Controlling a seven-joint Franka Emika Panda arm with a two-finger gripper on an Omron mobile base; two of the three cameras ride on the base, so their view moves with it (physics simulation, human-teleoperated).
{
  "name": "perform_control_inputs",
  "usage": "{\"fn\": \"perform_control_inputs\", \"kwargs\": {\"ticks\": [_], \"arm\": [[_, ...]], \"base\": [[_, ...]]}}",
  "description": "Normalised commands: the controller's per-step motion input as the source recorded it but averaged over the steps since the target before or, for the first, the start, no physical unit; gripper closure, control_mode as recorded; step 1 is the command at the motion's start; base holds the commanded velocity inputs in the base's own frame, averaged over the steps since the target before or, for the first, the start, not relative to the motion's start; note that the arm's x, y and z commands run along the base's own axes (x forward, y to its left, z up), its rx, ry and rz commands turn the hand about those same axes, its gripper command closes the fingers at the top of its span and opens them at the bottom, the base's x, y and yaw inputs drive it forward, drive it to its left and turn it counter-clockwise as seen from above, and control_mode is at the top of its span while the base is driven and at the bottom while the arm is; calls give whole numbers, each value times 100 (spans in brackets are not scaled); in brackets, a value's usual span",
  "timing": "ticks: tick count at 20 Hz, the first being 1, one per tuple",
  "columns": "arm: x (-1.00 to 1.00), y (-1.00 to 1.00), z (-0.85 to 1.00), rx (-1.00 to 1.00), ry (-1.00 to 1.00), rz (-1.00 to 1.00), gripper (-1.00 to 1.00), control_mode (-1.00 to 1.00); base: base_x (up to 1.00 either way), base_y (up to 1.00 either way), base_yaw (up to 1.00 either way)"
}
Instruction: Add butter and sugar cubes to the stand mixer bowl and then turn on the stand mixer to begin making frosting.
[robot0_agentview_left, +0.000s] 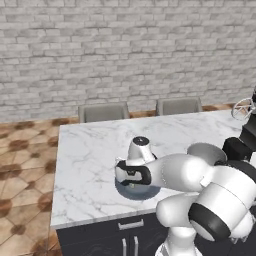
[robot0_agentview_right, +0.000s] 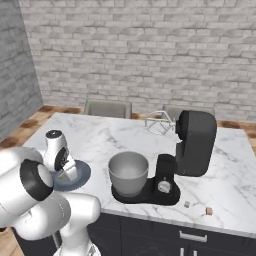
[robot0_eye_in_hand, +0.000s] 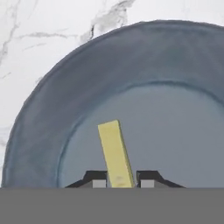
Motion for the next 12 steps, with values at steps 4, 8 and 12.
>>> {"fn": "perform_control_inputs", "kwargs": {"ticks": [4,8,12], "arm": [[-3,0,-39,0,6,-2,100,-100],[-19,-5,-13,0,3,-6,100,-100],[-46,-10,11,0,0,-9,100,-100]], "base": [[0,0,0],[0,0,0],[0,0,0]]}}
